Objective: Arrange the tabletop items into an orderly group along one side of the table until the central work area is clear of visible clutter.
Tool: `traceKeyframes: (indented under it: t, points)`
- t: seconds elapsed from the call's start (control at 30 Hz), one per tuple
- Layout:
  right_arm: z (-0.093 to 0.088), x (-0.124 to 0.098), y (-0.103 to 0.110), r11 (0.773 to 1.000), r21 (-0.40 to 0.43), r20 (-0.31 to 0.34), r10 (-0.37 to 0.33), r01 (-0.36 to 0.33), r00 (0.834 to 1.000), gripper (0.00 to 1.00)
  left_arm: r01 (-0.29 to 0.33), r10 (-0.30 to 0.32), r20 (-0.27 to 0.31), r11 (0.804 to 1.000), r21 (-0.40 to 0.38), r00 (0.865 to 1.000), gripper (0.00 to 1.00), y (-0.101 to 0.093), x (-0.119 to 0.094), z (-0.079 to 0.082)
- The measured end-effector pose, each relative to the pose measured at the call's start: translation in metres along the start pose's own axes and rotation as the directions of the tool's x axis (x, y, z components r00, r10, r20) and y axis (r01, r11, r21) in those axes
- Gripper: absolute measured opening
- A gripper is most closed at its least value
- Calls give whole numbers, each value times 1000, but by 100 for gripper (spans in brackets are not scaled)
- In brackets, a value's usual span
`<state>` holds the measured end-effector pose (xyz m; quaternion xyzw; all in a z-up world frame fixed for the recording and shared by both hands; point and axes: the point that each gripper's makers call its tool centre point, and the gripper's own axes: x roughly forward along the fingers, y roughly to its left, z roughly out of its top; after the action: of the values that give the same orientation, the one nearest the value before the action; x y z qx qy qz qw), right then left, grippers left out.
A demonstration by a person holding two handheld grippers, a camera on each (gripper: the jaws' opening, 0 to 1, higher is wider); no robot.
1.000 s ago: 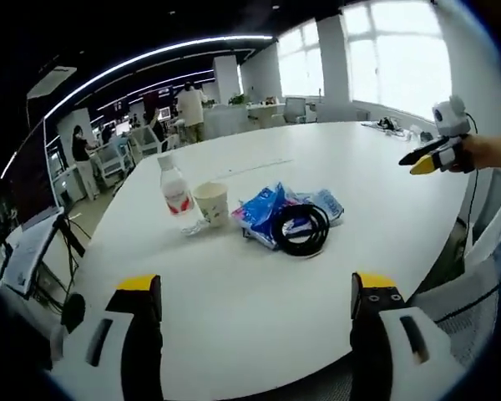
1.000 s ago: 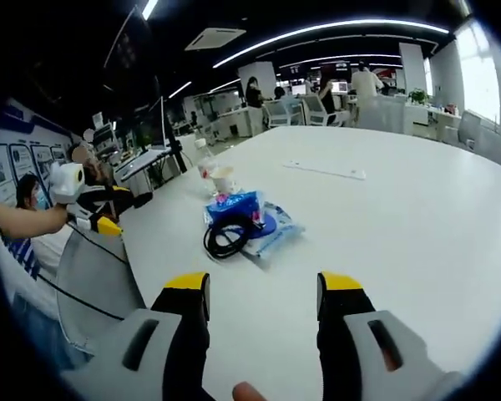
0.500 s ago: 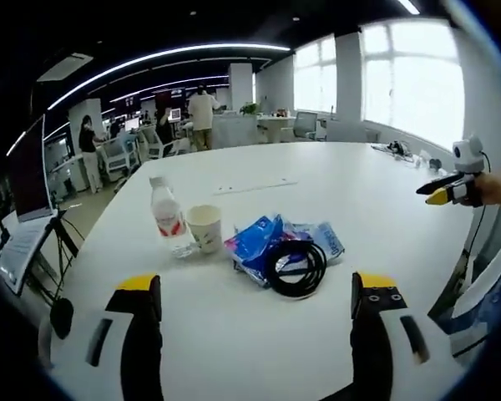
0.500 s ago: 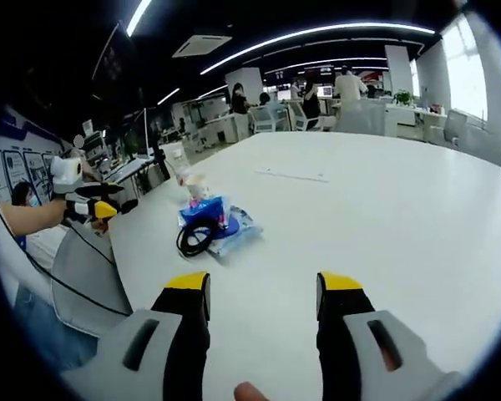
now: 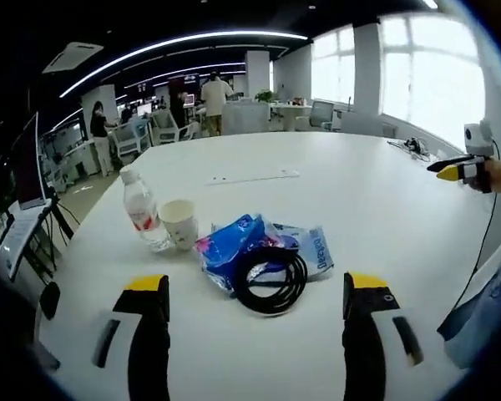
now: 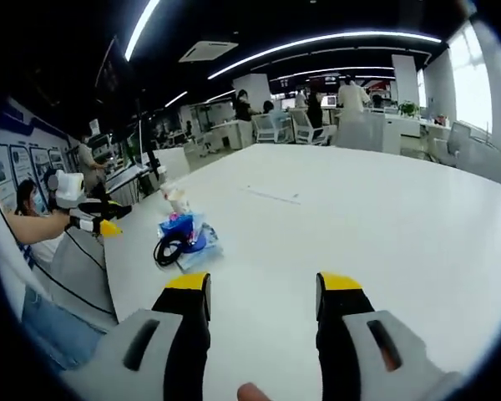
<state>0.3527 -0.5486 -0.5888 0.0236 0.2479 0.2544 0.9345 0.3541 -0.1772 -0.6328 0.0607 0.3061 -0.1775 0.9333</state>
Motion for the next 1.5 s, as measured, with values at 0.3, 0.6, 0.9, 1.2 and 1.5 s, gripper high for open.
traceKeyframes:
  t: [0.3, 0.6, 0.9, 1.2, 1.5]
  points:
    - [-5, 14, 2, 999, 32, -6, -22, 22, 1000, 47, 12, -19, -69, 995, -103, 997, 74, 12, 31, -5]
    - [-22, 22, 10, 997, 77, -44, 2, 2, 999, 47, -22, -5, -92, 959, -284, 996, 64, 8, 53, -27]
    - [-23, 23, 8, 989, 146, -20, 21, -18, 1000, 47, -87, 27, -141, 894, -439, 990, 63, 13, 71, -48]
    - [-33, 21, 11, 989, 146, -35, 38, -33, 999, 46, -120, 34, -183, 868, -482, 983, 56, 10, 85, -59]
    - [-38, 12, 11, 986, 162, -16, 37, -34, 999, 45, -172, 58, -226, 831, -528, 972, 48, 13, 98, -67]
